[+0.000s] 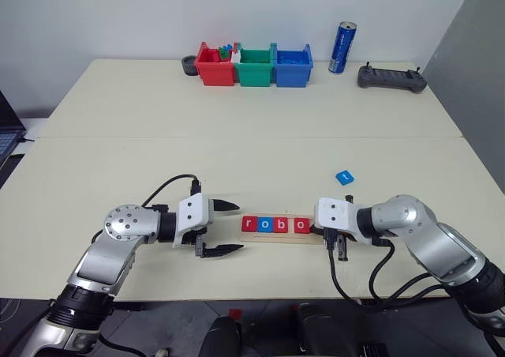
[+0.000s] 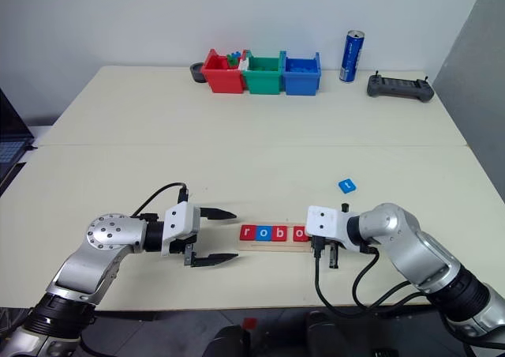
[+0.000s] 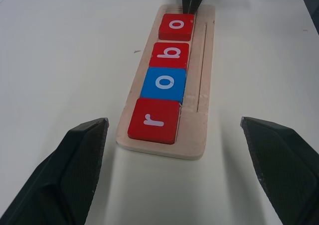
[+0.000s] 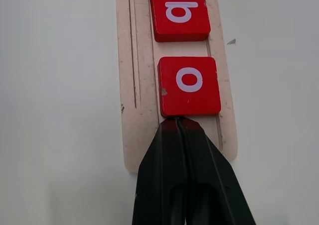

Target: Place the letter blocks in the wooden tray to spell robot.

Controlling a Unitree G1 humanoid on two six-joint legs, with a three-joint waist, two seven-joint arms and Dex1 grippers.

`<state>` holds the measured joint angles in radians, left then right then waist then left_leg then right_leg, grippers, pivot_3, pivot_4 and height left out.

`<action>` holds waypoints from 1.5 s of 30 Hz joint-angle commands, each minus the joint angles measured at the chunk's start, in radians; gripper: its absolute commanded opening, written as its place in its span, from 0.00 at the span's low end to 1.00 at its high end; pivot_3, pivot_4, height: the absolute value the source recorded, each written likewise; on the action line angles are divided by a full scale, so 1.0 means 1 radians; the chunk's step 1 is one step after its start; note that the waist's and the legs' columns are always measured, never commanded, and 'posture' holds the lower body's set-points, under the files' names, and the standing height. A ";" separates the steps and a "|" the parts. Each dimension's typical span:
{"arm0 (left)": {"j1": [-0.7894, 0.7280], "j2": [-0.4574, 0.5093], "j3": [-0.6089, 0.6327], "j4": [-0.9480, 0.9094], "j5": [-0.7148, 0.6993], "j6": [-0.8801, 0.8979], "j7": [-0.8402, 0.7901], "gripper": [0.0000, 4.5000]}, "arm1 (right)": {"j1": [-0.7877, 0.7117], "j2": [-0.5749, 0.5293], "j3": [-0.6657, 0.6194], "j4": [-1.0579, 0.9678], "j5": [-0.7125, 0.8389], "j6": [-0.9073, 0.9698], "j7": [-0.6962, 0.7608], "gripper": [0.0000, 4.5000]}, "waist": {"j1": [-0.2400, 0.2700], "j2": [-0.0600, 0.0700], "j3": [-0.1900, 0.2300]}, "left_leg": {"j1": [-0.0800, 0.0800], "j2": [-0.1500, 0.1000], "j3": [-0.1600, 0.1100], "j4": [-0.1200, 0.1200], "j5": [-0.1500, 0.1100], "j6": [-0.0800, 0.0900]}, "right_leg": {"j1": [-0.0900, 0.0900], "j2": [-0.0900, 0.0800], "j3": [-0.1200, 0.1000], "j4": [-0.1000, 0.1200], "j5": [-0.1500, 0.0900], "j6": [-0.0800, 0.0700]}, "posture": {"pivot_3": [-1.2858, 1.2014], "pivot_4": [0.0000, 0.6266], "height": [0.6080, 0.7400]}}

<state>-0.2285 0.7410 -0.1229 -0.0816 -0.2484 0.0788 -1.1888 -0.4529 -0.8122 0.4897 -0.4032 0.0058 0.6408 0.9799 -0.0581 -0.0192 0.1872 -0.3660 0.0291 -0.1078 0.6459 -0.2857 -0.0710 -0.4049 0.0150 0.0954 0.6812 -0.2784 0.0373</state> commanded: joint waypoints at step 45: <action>-0.006 0.008 0.015 -0.001 -0.006 -0.022 -0.010 1.00 | -0.040 0.370 -0.541 0.484 0.116 0.157 -0.493 0.91 | -0.001 0.000 0.000 | 0.000 0.000 0.001 -0.001 0.000 0.000 | 0.000 0.000 0.001 0.000 0.000 0.000 | 0.52 0.24 1.00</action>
<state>-0.2299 0.7415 -0.1221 -0.0678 -0.2492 0.0745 -1.1934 -0.4980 -0.4452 -0.0319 0.0763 0.0967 0.7609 0.4748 -0.0595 -0.0189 0.1872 -0.3662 0.0289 -0.1073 0.6448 -0.2857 -0.0709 -0.4052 0.0150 0.0960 0.6818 -0.2782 0.0369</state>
